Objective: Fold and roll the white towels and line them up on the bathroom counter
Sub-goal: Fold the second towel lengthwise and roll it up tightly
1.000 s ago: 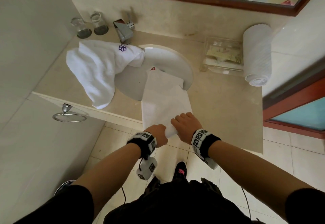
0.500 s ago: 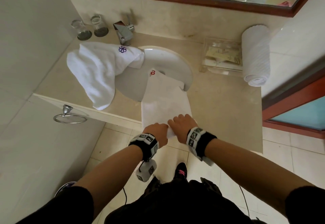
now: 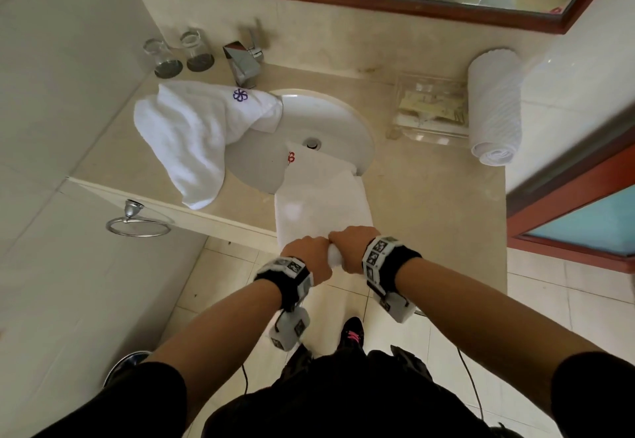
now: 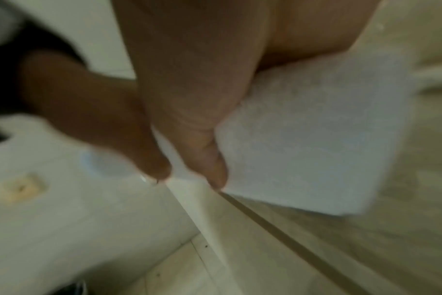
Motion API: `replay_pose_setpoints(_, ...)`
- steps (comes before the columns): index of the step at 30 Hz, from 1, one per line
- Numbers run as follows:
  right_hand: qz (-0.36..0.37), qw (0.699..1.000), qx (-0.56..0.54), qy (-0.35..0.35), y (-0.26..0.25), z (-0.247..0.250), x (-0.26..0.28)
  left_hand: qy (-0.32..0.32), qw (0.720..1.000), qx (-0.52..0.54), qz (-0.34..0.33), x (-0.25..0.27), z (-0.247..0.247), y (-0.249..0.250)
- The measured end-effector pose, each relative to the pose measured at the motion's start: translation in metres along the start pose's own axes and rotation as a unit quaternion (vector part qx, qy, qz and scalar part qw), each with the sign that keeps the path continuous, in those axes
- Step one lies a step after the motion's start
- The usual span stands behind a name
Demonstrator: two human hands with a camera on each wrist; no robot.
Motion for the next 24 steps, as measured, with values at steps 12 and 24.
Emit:
replay_pose_setpoints(12, -0.044, 0.994, -0.068, -0.075, 0.011, 0.003, -0.004, 0.064, 0.993, -0.094, -0.03, -0.001, 0.022, 0.015)
replay_pose_setpoints(24, -0.049, 0.999, -0.002, -0.019, 0.009, 0.002, -0.002, 0.0, 0.996, -0.075, -0.053, -0.005, 0.012, 0.002)
Point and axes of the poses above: each hand's wrist, its own x-axis away from the middle knuckle, its own z-axis out of the back of the hand, y = z × x, the point moved 8 cm from there along -x, towards the middle knuckle, and after that the axes turned 15 degrees about -z, right-handed, at the moved point
